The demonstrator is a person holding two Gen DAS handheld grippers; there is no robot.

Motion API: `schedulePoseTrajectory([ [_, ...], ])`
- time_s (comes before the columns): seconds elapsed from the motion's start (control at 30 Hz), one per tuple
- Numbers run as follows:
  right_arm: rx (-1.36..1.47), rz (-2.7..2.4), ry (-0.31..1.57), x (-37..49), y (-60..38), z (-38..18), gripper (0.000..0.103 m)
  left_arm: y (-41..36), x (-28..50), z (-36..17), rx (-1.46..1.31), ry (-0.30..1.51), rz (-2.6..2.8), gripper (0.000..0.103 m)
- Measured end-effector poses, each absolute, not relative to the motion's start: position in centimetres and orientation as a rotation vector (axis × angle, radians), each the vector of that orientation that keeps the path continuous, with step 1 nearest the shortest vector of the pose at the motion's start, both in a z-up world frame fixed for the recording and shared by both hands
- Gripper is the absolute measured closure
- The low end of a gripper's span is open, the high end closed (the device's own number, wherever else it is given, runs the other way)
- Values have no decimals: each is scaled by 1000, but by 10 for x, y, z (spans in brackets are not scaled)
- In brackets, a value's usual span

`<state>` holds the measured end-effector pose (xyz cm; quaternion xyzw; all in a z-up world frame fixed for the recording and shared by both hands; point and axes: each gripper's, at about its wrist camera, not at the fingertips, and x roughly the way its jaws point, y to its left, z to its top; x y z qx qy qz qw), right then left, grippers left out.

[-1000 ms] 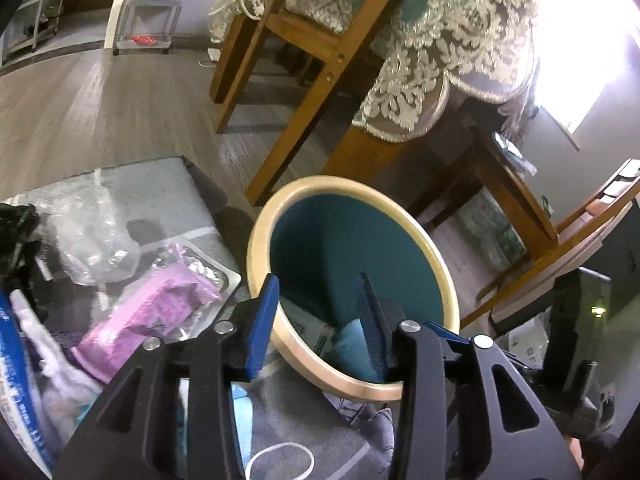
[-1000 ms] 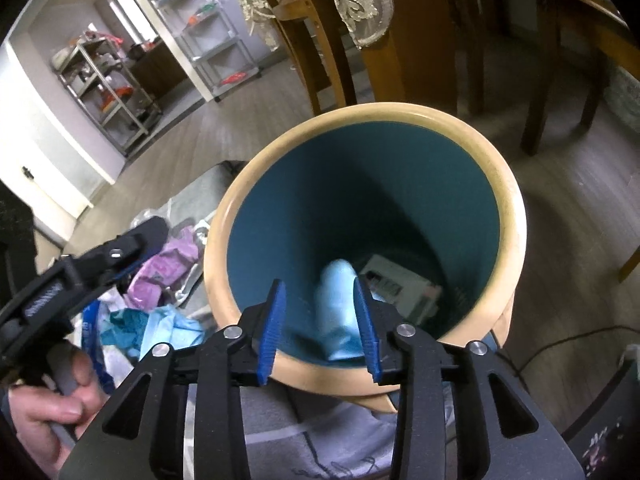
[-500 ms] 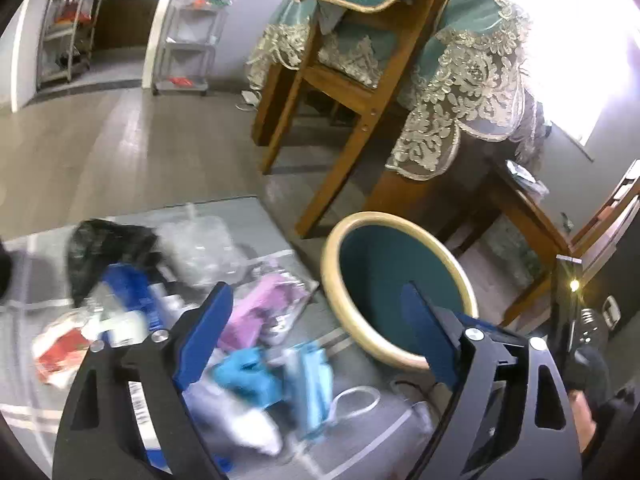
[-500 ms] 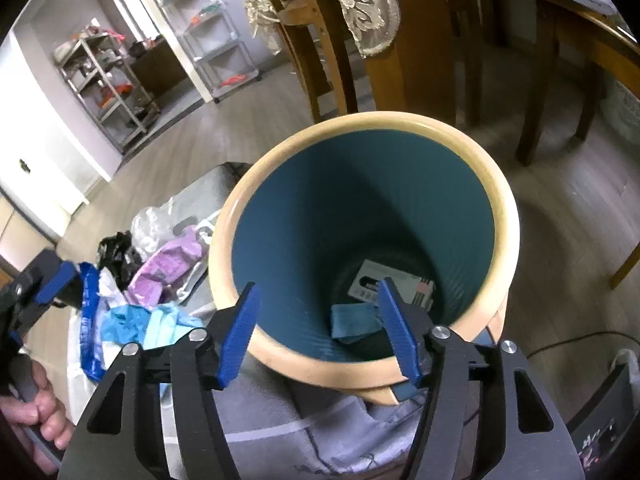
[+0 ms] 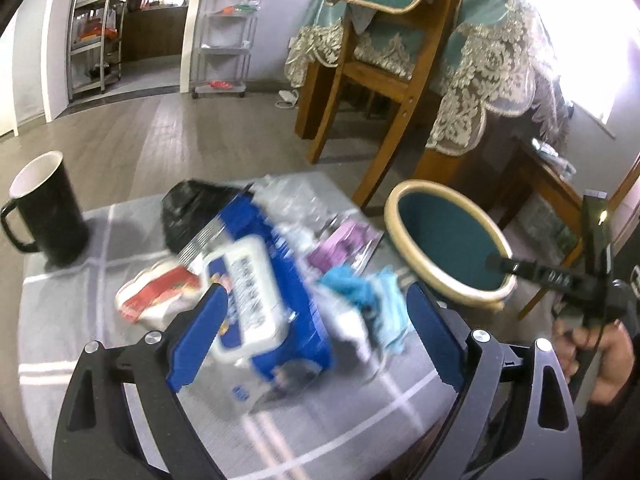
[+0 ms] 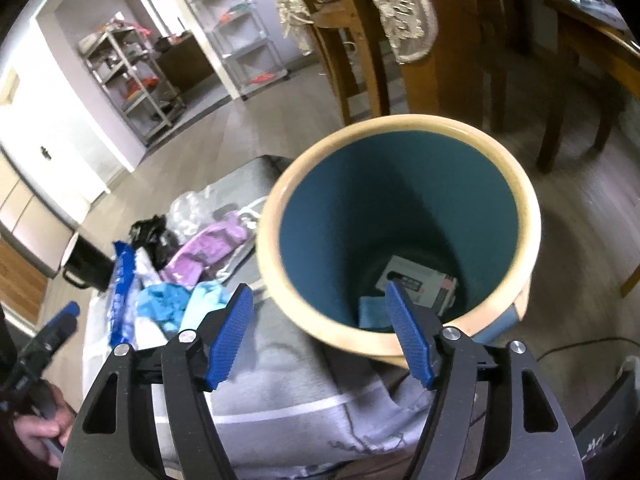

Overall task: Collect trash
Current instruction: 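Grasp the blue wipes pack with the left tool while the right tool grasps a blue mask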

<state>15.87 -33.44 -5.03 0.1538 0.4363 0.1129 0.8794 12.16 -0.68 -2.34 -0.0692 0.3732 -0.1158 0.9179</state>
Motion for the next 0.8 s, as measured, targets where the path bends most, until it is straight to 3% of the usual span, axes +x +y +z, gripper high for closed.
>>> schedulePoseTrajectory([
  [0.27,241,318,912,148,-294,-48,33,8,115,-49,-97,830,-167,14],
  [0.8,231,379,926,144,-276,-54,33,-34,138,-75,118,875,-76,14],
])
